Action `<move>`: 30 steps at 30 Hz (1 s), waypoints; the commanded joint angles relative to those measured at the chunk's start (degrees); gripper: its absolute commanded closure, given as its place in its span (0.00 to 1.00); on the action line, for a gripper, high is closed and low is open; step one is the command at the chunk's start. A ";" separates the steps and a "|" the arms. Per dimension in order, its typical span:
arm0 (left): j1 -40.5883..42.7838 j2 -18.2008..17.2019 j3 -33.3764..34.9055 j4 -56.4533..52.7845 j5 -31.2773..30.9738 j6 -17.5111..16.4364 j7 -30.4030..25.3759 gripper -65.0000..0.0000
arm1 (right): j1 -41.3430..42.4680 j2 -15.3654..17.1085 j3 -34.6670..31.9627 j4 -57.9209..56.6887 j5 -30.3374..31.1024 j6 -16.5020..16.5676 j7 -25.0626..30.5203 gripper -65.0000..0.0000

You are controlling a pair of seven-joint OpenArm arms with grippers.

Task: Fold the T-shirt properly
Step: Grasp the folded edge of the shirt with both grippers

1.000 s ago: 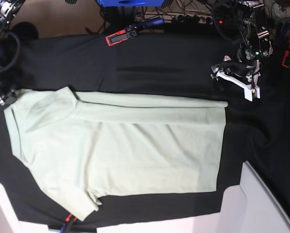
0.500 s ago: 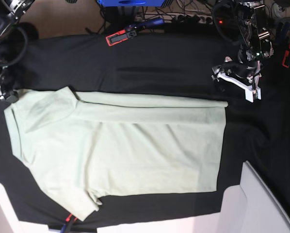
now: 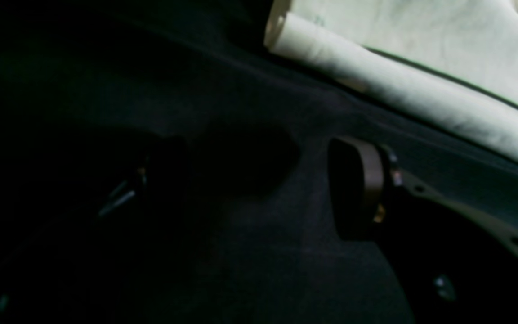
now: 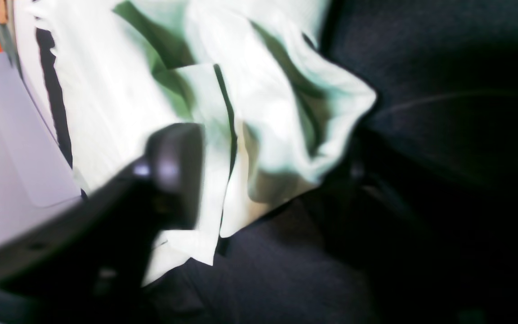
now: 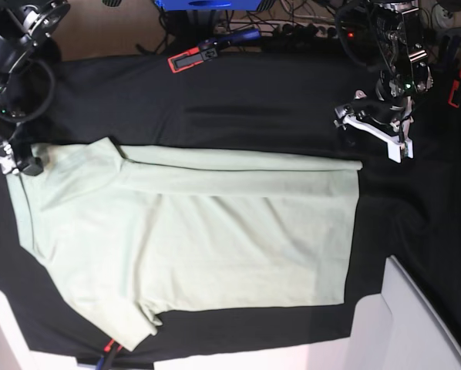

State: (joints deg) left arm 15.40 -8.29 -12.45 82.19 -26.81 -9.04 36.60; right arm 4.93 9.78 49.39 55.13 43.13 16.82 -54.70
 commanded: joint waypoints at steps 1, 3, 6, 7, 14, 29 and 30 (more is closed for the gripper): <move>-0.41 -0.63 -0.26 0.84 -0.31 -0.24 -0.95 0.27 | 0.92 0.99 0.06 0.65 1.04 0.37 0.24 0.58; -0.41 -0.63 -0.26 0.84 -0.31 -0.32 -0.95 0.27 | 1.36 0.99 0.06 -0.23 0.95 0.37 0.32 0.74; -1.46 -0.63 -0.08 0.75 -0.31 -0.32 -0.95 0.27 | 1.97 1.87 0.06 -3.57 0.95 0.46 0.32 0.97; -1.64 -0.63 -0.08 0.75 -0.31 -0.32 -0.95 0.27 | 2.24 2.04 0.06 -4.63 0.95 0.46 0.32 1.00; -4.01 0.69 -0.26 0.40 -0.49 -0.32 -0.95 0.27 | 2.24 2.31 0.06 -7.27 0.95 0.46 0.32 1.00; -6.91 6.76 -6.06 0.31 -0.49 -0.32 -1.13 0.07 | 2.06 2.48 0.06 -7.27 0.95 4.06 -0.12 1.00; -7.35 7.20 -7.29 0.31 -0.49 -0.32 -1.13 0.07 | 2.06 2.48 0.06 -7.27 0.95 4.15 -0.12 1.00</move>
State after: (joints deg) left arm 8.71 -0.60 -19.73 81.58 -26.96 -9.02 36.62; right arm 6.31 11.33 49.39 47.29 43.42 20.32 -54.74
